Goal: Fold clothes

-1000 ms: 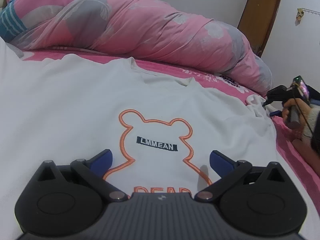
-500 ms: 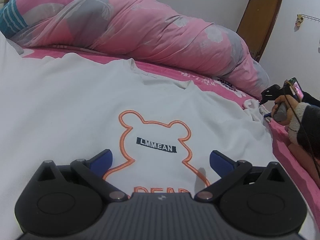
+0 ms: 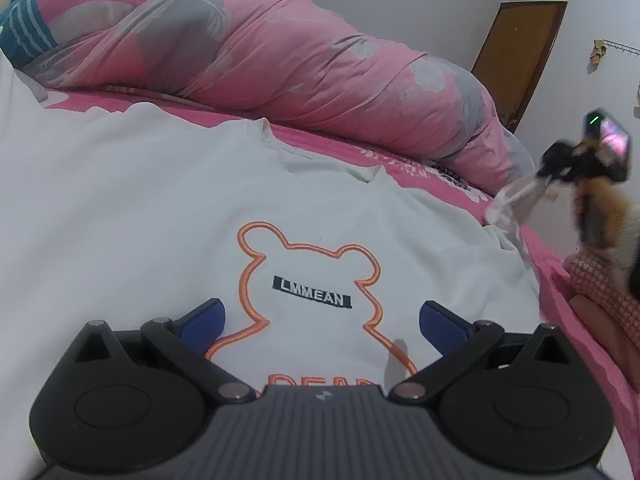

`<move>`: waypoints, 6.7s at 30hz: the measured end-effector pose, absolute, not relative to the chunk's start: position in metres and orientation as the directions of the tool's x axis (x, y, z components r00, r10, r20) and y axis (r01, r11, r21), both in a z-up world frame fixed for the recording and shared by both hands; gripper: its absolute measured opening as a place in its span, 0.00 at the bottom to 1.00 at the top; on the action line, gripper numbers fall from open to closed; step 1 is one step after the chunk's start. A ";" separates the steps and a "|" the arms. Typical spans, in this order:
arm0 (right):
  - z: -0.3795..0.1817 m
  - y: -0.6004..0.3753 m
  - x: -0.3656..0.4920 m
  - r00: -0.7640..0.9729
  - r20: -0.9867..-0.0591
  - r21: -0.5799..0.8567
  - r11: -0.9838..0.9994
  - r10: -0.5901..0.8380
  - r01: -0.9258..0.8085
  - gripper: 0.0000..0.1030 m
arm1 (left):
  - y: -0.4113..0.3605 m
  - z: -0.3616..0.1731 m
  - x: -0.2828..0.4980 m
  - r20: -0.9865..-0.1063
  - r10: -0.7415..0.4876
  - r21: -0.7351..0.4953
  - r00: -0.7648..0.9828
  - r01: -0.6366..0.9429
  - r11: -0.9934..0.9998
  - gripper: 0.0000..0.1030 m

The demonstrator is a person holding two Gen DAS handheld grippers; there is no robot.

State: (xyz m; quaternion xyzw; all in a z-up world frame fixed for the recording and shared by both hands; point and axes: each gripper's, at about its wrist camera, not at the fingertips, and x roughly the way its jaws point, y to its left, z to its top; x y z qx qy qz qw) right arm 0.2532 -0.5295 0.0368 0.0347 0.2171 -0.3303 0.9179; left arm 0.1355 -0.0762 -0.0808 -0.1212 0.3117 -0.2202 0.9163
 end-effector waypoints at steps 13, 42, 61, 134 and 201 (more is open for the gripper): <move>0.171 -0.563 0.104 0.722 -0.304 -0.050 0.767 -0.622 0.640 0.08 | -0.075 -0.081 0.137 -0.513 -0.488 -0.381 0.706 0.323 0.867 1.00; 0.174 -0.522 -0.010 0.861 -0.333 0.225 0.854 -0.384 0.468 0.30 | -0.073 -0.080 0.137 -0.507 -0.496 -0.398 0.705 0.320 0.860 1.00; -0.030 -0.468 0.287 0.480 -0.871 -0.051 0.992 -0.101 0.117 0.63 | -0.067 -0.081 0.137 -0.478 -0.524 -0.444 0.705 0.321 0.837 1.00; -0.047 -0.382 0.360 0.779 -0.617 0.075 0.977 -0.111 0.199 0.18 | -0.058 -0.081 0.132 -0.440 -0.549 -0.494 0.711 0.319 0.809 1.00; 0.268 -0.388 0.071 0.974 -0.225 0.217 0.973 -0.027 0.077 0.03 | 0.005 -0.036 0.099 -0.471 -0.486 -0.498 0.736 0.232 0.835 1.00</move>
